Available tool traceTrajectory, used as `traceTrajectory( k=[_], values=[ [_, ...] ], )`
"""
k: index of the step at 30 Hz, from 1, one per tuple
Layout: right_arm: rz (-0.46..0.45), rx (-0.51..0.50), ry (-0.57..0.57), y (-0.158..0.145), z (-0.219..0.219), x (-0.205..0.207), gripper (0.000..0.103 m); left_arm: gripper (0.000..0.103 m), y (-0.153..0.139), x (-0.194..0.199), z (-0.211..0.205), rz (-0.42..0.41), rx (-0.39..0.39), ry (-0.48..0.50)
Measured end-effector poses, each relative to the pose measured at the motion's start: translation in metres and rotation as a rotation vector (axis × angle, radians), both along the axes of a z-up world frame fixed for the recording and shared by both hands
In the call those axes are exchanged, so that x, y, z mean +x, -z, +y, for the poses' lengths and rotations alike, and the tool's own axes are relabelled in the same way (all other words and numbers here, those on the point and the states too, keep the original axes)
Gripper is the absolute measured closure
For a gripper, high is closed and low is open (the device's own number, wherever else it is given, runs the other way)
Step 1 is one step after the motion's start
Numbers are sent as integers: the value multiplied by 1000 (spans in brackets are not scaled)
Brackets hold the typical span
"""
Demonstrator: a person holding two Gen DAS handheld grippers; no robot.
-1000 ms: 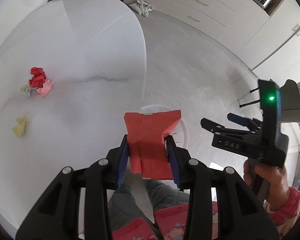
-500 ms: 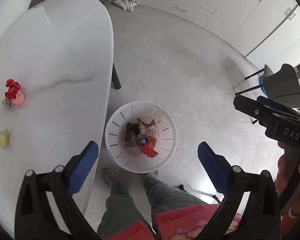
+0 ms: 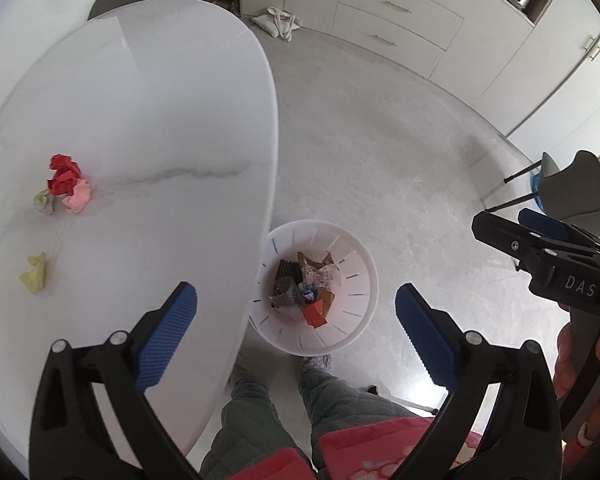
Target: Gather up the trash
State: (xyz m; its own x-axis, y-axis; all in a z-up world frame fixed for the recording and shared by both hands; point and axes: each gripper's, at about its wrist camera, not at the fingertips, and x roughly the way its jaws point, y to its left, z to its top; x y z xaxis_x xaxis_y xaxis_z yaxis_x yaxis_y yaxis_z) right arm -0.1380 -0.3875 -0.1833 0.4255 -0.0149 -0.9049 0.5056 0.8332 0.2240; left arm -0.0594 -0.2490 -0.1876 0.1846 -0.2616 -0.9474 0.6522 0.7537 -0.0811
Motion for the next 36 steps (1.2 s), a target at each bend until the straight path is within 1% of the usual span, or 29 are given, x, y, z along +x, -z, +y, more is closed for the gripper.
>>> traceTrajectory(
  k=[2, 6, 10, 14, 17, 19, 22, 24, 27, 30, 32, 33, 34, 35, 36],
  values=[
    [-15, 5, -29, -5, 13, 12, 3, 8, -7, 8, 17, -37, 0, -46],
    [-38, -3, -115, -13, 45, 42, 3, 8, -16, 34, 66, -106, 19, -191],
    [-58, 0, -229, -18, 89, 79, 3, 8, -14, 63, 121, -103, 35, -337],
    [-70, -4, -343, -21, 133, 116, 3, 8, -9, 89, 167, -153, 64, -417],
    [-77, -15, -410, -23, 160, 141, 3, 8, 4, 108, 192, -168, 91, -436],
    [-78, -16, -444, -23, 175, 156, 3, 8, 16, 125, 206, -157, 107, -444],
    [-77, -17, -483, -23, 194, 175, 3, 12, 31, 145, 216, -140, 120, -451],
    [-69, -23, -499, -21, 205, 187, 3, 16, 43, 158, 220, -132, 135, -435],
    [-58, -32, -516, -17, 215, 200, 3, 22, 58, 171, 221, -115, 157, -410],
    [-49, -42, -532, -10, 221, 213, 3, 32, 73, 180, 222, -84, 170, -377],
    [-37, -42, -544, -5, 223, 221, 3, 43, 80, 184, 221, -71, 175, -365],
    [-34, -41, -551, -3, 224, 225, 3, 46, 82, 185, 221, -65, 176, -360],
    [-30, -41, -559, -1, 226, 228, 3, 49, 82, 186, 222, -77, 161, -361],
    [-26, -42, -568, 0, 228, 232, 3, 55, 82, 187, 221, -78, 162, -362],
    [-26, -42, -578, 2, 230, 236, 3, 56, 83, 189, 221, -71, 159, -359]
  ],
)
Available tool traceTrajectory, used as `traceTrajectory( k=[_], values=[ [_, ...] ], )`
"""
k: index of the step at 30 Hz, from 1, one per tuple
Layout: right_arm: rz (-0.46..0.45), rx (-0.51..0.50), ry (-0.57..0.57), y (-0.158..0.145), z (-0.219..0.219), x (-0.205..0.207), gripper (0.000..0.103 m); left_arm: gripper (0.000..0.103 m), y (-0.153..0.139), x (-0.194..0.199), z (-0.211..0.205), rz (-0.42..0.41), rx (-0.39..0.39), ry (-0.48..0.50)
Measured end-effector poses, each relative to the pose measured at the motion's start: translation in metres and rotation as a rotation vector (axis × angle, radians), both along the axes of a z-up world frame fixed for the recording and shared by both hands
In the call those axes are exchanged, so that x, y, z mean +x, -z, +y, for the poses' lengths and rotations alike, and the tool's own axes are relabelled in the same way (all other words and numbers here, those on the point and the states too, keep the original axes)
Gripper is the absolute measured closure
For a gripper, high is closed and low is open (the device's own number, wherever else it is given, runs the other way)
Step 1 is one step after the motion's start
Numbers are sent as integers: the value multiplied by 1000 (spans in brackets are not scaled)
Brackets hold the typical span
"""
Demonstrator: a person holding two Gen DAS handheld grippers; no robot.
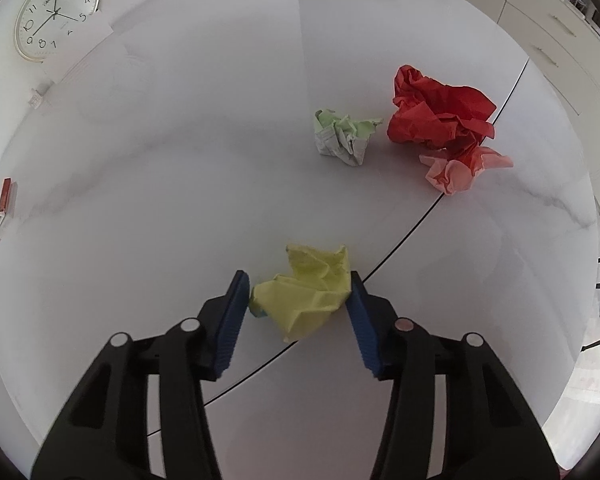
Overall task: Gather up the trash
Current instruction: 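Grasp the crumpled yellow paper with the left tool, then grasp the crumpled red paper with the right tool while the left holds the yellow paper, then carry both papers over the white bin and open both tools to drop them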
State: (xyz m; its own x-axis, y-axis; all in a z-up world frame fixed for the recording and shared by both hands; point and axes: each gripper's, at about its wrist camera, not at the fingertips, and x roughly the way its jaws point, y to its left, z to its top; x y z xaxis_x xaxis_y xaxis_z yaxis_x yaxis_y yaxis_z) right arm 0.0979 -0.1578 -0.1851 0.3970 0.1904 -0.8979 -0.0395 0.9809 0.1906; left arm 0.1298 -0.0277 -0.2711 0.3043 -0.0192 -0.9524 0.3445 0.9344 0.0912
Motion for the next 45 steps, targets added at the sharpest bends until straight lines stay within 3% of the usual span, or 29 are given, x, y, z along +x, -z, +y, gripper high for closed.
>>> traceTrajectory(
  k=[4, 10, 14, 17, 21, 28, 36, 45],
  values=[
    [-23, -14, -73, 0, 9, 21, 3, 62, -2, 5, 2, -16, -9, -1],
    [-63, -72, -243, 8, 37, 68, 3, 62, -10, 18, 17, -3, -60, -78],
    [-37, -124, -340, 24, 56, 94, 9, 62, -24, 23, 30, -13, -93, -119],
    [4, -140, -382, 39, 64, 106, 23, 62, -30, 25, 37, -22, -100, -151],
    [50, -107, -390, 48, 64, 116, 60, 62, -36, 24, 45, -23, -109, -193],
    [30, -47, -339, 35, 54, 116, 65, 62, -51, 14, 43, -42, -129, -197],
    [-59, 108, -182, -6, 10, 71, 65, 62, -85, -14, 19, -99, -167, -120],
    [-83, 117, 4, -36, -59, -60, 65, 62, -115, -71, -47, -106, -239, 108]
  ],
)
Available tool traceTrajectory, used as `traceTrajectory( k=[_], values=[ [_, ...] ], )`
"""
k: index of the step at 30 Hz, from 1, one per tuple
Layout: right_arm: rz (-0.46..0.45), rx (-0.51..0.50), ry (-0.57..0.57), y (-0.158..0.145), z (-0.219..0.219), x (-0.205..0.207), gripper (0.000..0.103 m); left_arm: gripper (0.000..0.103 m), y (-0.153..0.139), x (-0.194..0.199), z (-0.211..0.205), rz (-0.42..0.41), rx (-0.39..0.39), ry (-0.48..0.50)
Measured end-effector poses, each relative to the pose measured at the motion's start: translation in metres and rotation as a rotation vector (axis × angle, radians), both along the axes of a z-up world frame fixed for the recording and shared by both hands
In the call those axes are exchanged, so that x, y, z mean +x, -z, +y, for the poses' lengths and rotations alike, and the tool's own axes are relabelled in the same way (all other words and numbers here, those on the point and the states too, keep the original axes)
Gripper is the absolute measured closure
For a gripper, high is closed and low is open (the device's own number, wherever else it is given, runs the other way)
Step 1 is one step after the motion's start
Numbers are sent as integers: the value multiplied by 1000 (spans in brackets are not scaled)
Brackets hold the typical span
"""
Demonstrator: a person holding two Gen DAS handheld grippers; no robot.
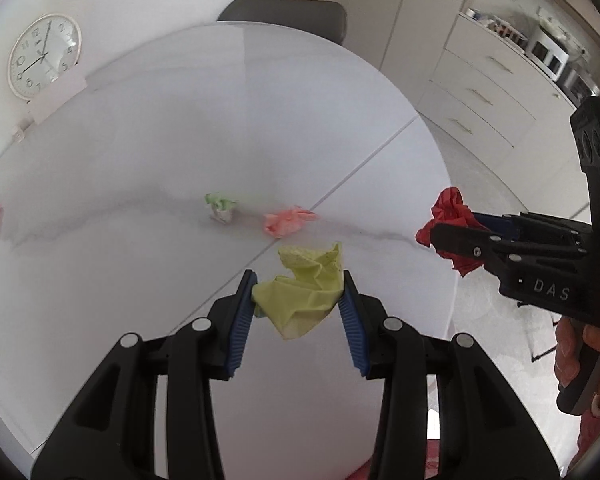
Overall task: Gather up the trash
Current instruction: 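Carry both papers over the white bin and open both tools to drop them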
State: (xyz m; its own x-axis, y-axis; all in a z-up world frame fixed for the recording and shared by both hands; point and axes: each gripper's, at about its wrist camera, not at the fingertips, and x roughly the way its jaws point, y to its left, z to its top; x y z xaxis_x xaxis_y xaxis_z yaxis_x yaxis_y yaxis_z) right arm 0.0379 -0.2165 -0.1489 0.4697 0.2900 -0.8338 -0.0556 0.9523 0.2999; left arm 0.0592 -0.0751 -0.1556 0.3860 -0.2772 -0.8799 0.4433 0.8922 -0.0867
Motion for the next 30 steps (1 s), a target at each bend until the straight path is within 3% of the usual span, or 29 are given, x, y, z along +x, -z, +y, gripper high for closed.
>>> traceTrajectory(
  k=[4, 11, 15, 21, 23, 25, 28, 30],
  values=[
    [26, 5, 114, 2, -36, -60, 65, 62, -3, -32, -38, 4, 2, 109],
    [67, -7, 266, 20, -69, -122, 65, 62, -2, -70, -85, 12, -1, 239],
    [88, -26, 289, 35, -78, -135, 65, 62, -2, -90, -99, 12, 7, 272],
    [157, -30, 295, 91, -89, -133, 61, 62, -1, -104, -102, 8, 33, 275],
    [197, -29, 289, 116, -89, -129, 53, 62, 1, -104, -102, 12, 41, 268],
    [240, -32, 289, 140, -89, -122, 31, 62, 2, -107, -104, 14, 52, 261],
    [309, -67, 309, 167, -95, -121, 23, 62, 5, -114, -112, 19, 71, 265],
    [332, -34, 349, 172, -108, -128, 21, 62, 7, -118, -119, 20, 84, 284]
  ],
)
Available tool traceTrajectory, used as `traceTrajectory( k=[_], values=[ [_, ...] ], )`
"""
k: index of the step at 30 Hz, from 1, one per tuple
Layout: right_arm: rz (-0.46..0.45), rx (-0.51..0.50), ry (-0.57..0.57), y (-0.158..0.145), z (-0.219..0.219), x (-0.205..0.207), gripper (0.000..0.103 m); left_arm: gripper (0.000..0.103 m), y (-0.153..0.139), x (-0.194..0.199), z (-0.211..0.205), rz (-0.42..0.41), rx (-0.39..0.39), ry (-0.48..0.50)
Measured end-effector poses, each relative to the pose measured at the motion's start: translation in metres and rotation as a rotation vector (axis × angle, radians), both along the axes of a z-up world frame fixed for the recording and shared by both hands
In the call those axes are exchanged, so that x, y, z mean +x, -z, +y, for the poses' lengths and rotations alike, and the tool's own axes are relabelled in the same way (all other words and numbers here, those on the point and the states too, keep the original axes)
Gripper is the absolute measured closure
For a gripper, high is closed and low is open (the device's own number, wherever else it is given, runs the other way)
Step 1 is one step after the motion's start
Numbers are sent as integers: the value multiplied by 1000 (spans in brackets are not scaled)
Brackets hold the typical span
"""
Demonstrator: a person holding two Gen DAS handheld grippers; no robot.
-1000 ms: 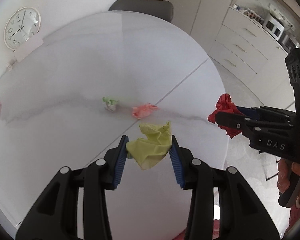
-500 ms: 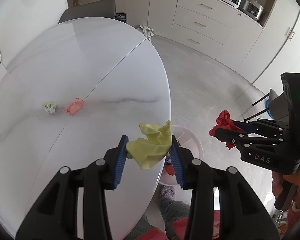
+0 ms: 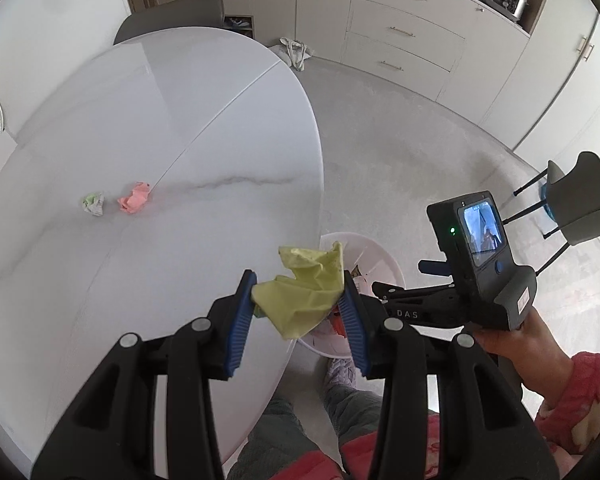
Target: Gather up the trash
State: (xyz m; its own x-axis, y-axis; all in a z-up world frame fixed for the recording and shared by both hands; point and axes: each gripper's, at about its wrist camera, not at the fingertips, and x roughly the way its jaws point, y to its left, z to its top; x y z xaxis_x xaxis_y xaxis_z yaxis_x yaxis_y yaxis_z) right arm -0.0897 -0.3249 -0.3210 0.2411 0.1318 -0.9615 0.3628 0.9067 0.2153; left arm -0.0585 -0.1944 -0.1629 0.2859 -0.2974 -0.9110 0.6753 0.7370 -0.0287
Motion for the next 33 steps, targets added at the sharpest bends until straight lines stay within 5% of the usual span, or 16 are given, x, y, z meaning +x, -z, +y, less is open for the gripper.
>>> traceTrajectory(
  k=[6, 13, 19, 26, 33],
  values=[
    [-47, -11, 151, -27, -53, -44, 12, 62, 18, -18, -48, 7, 38, 105],
    [-54, -106, 259, -56, -102, -95, 5, 60, 83, -38, -105, 111, 131, 209],
    [-46, -91, 298, -59, -119, -115, 5, 22, 133, -43, -120, 218, 198, 220],
    [-49, -70, 295, -60, -115, -109, 5, 9, 105, -48, -115, 139, 157, 200],
    [-97, -76, 246, -82, -101, -85, 5, 8, 70, -29, -99, 64, 104, 145]
  ],
)
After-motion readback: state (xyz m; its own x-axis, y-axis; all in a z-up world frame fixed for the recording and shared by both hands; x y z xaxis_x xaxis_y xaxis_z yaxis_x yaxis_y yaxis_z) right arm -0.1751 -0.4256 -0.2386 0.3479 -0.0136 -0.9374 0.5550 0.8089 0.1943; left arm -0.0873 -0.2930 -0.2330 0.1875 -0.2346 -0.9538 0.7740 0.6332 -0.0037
